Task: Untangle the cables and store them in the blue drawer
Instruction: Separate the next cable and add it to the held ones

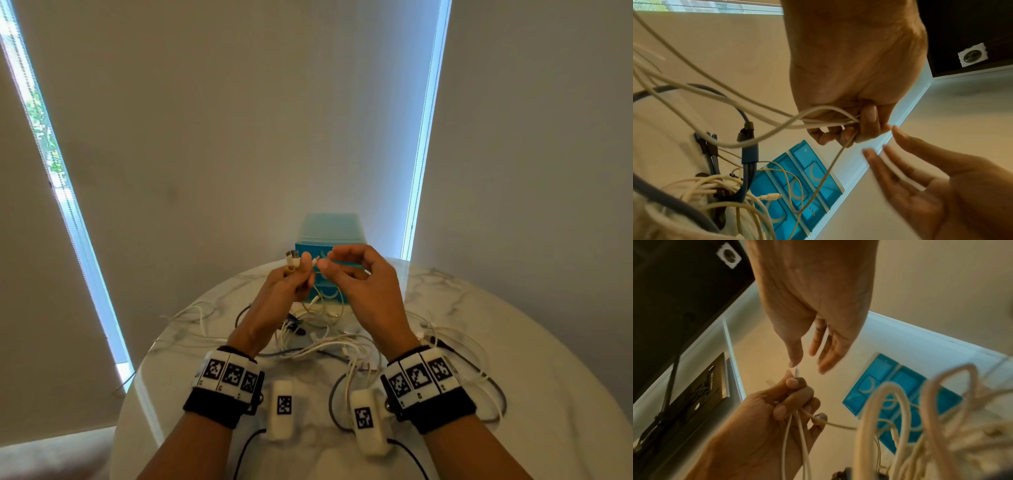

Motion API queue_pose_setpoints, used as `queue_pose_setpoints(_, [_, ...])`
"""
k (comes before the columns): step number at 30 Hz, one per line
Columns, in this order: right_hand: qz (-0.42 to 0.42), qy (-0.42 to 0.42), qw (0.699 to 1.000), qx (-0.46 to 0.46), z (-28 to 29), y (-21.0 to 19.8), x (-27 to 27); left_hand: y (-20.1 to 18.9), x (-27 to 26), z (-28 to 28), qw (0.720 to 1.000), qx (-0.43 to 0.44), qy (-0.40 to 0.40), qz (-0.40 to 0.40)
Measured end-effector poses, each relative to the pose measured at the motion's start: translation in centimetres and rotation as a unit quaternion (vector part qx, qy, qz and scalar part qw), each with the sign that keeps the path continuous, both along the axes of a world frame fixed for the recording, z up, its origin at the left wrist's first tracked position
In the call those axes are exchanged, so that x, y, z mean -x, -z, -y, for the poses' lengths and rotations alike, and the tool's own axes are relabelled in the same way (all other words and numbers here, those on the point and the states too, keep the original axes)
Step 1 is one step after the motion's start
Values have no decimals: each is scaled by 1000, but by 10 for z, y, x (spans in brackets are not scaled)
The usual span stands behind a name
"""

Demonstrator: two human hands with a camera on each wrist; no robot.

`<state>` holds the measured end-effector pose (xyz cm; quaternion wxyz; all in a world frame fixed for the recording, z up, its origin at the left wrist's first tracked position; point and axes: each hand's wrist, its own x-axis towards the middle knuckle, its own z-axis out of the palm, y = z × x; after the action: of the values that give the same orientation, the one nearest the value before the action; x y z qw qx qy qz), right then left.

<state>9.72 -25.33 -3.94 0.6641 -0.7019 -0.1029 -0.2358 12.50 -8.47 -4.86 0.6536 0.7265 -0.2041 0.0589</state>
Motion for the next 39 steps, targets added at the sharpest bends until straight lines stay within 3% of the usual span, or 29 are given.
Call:
queue_pose_setpoints(2, [-92, -50, 994, 15, -2, 10, -1, -1, 2, 1, 1000, -1, 9, 1])
queue_pose_setpoints(4, [-172, -155, 973, 7, -5, 19, 0, -3, 4, 2, 1000, -14, 6, 11])
queue_pose_setpoints(6, [-196, -225, 954, -1, -6, 21, 4, -6, 6, 2, 1000, -9, -4, 12])
queue_pose_setpoints(8, [-190, -244, 951, 25, -5, 19, 6, -9, 7, -1, 1000, 4, -5, 10])
queue_pose_setpoints(14, [-135, -216, 961, 104, -5, 22, 8, -17, 5, 8, 1000, -12, 27, 7])
queue_pose_setpoints(18, [-113, -199, 972, 55, -6, 24, 10, -24, 7, 25, 996, -58, 67, -29])
queue_pose_setpoints(23, [-113, -154, 979, 71, -2, 27, 9, -37, 5, 33, 990, 0, 76, -115])
queue_pose_setpoints(26, [-132, -146, 976, 92, -2, 25, 11, -40, 0, 32, 987, -34, 80, -135])
queue_pose_setpoints(30, [-178, -177, 968, -19, -7, 21, 14, -40, -3, 33, 983, -93, 88, -129])
queue_pose_setpoints(33, [-214, -208, 939, -170, -16, 19, 14, -36, -3, 37, 973, -83, 114, -181])
queue_pose_setpoints(35, [-219, -204, 931, -206, -18, 21, 12, -33, -1, 39, 967, -104, 120, -200])
queue_pose_setpoints(37, [-205, -195, 937, -202, -17, 24, 12, -33, -1, 39, 972, -150, 92, -153])
queue_pose_setpoints(39, [-200, -196, 936, -214, -15, 29, 12, -36, -6, 38, 987, -122, 49, -88])
